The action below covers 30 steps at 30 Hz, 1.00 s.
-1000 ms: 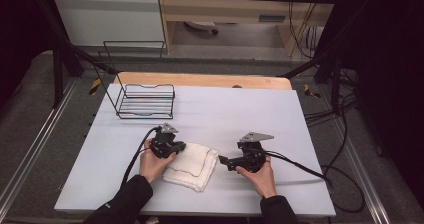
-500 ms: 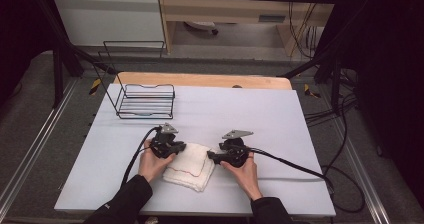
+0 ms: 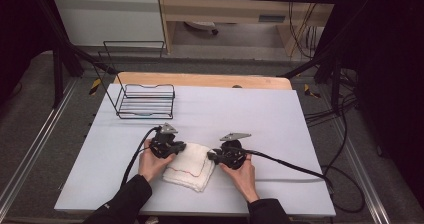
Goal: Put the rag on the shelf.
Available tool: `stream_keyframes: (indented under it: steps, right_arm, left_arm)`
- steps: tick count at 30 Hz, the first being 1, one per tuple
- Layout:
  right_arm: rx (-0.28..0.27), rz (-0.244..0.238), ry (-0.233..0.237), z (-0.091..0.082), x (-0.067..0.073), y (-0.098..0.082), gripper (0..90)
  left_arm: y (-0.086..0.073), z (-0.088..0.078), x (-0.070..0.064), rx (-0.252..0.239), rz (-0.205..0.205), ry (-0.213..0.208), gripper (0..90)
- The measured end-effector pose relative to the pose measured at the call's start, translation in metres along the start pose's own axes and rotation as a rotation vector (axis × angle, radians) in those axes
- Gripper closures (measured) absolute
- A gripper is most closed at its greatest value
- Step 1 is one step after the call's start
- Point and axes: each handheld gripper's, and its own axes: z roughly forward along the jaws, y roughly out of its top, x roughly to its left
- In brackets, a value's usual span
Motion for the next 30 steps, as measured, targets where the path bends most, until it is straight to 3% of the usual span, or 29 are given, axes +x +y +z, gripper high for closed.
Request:
stream_keyframes:
  steps: [4,11,24,30]
  right_arm:
    - [-0.003,0.010,0.013,0.001,0.000,0.000,79.9]
    - [-0.015,-0.005,0.017,-0.002,0.001,0.001,82.2]
    - [-0.117,-0.035,0.073,-0.026,0.010,0.011,82.5]
    - [-0.151,-0.086,0.071,-0.034,0.017,0.015,82.6]
  left_arm:
    - [0.000,-0.001,0.001,-0.008,-0.007,0.001,82.8]
    - [0.000,-0.006,0.005,-0.028,-0.044,-0.028,83.7]
    - [0.003,-0.044,-0.001,-0.165,-0.029,-0.041,83.9]
    - [0.003,-0.058,-0.006,-0.198,-0.012,-0.028,83.9]
